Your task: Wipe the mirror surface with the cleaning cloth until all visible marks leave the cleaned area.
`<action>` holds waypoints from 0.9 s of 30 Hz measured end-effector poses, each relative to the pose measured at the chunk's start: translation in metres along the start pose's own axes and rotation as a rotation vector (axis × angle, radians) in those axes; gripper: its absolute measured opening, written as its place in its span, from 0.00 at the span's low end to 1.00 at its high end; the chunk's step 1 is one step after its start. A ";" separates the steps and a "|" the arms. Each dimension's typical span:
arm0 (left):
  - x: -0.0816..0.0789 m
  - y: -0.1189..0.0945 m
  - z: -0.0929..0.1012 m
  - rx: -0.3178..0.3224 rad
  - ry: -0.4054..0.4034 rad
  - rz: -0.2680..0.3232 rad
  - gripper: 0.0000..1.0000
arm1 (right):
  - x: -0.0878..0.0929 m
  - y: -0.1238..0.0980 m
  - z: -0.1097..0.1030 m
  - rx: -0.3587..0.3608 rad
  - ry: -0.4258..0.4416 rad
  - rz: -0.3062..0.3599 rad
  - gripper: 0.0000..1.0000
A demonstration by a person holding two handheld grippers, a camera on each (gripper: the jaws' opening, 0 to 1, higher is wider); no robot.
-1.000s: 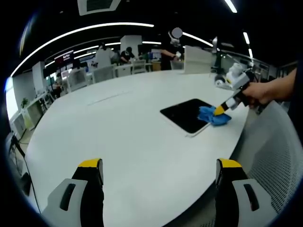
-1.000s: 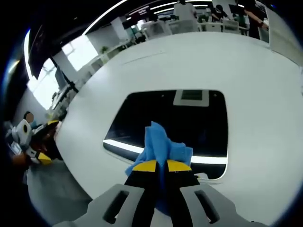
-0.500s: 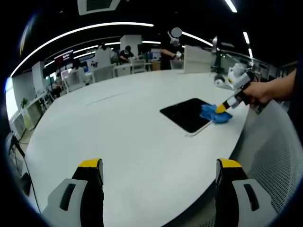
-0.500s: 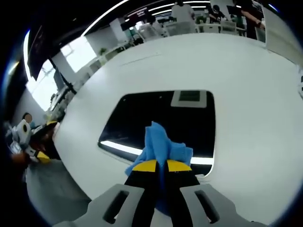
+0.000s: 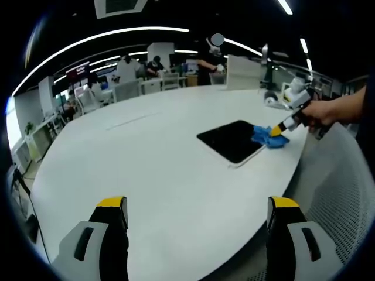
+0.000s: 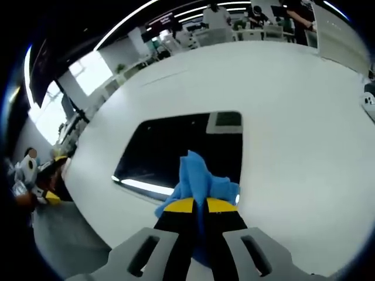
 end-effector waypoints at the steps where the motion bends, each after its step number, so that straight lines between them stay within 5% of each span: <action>1: 0.000 0.000 0.000 0.000 0.001 -0.001 0.99 | 0.000 0.000 -0.001 0.001 -0.004 0.001 0.01; 27: 0.001 0.000 0.000 0.003 -0.001 -0.007 0.99 | -0.011 0.006 0.004 0.034 -0.013 0.002 0.01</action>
Point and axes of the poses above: the point that each gripper's makers call its tool centre point, and the gripper's own axes: y roughly forward along the fingers, z roughly to its right, x roughly out of its underside, the point moved 9 cm from there along -y, roughly backward along the fingers, and after that the axes turned 4 degrees about y, right-handed, at the moved point
